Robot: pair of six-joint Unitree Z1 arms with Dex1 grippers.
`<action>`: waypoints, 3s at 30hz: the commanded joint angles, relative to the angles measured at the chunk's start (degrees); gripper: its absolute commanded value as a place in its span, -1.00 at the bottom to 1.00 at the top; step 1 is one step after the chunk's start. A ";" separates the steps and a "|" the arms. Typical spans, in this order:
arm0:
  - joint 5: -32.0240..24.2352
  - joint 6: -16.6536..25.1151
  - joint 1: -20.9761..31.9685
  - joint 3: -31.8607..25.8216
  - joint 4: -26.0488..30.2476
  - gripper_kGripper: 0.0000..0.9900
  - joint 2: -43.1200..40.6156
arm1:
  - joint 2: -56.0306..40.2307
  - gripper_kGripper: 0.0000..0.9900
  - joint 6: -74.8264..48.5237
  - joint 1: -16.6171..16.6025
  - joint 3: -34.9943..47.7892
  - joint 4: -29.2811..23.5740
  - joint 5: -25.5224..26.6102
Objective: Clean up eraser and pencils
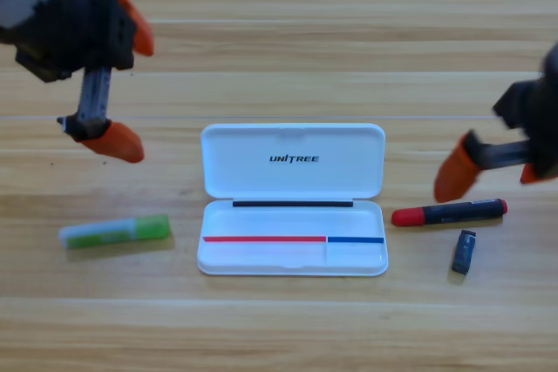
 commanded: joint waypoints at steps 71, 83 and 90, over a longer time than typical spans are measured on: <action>-7.98 6.57 16.95 24.03 -24.18 -0.98 23.62 | 27.87 -1.00 -61.95 7.50 -24.45 15.64 -1.89; -6.84 7.80 16.95 23.41 -19.17 -1.00 14.74 | 32.09 -1.00 -62.92 8.47 -27.97 15.64 -1.72; -10.35 9.30 16.95 16.38 -9.59 -1.00 9.73 | 34.11 -1.00 -62.92 8.55 -28.94 15.64 -1.72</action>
